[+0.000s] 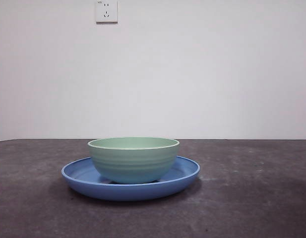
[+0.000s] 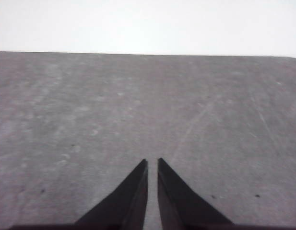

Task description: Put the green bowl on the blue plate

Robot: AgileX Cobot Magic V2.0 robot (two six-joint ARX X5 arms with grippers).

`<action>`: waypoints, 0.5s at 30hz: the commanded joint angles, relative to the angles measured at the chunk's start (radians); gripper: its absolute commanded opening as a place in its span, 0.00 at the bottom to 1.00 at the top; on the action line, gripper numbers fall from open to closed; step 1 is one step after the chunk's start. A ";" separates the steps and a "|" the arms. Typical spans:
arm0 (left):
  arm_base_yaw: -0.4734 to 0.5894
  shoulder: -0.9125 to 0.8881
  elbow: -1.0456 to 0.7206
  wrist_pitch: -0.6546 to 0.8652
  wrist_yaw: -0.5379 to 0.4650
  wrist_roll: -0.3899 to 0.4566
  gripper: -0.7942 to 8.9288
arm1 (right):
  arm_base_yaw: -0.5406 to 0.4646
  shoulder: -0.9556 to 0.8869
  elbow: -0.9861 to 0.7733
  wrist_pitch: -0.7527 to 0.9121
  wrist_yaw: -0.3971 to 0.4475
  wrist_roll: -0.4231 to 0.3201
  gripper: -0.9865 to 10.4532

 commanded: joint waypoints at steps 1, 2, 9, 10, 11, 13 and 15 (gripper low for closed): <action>0.001 -0.002 -0.021 -0.006 -0.005 0.004 0.11 | -0.006 -0.024 -0.005 -0.025 -0.011 -0.018 0.11; 0.001 -0.002 -0.021 -0.005 -0.005 0.004 0.11 | -0.010 -0.023 -0.005 -0.033 -0.010 -0.018 0.11; 0.001 -0.002 -0.021 -0.005 -0.005 0.004 0.11 | -0.027 -0.023 -0.005 -0.068 -0.042 -0.015 0.11; 0.001 -0.002 -0.021 -0.005 -0.005 0.004 0.11 | -0.027 -0.023 -0.005 -0.069 -0.046 -0.014 0.11; 0.001 -0.002 -0.021 -0.005 -0.005 0.004 0.11 | -0.027 -0.023 -0.005 -0.069 -0.051 -0.014 0.11; 0.001 -0.002 -0.021 -0.005 -0.005 0.004 0.11 | -0.027 -0.023 -0.005 -0.068 -0.063 -0.013 0.11; 0.001 -0.002 -0.021 -0.005 -0.005 0.004 0.11 | -0.027 -0.023 -0.005 -0.066 -0.061 -0.009 0.11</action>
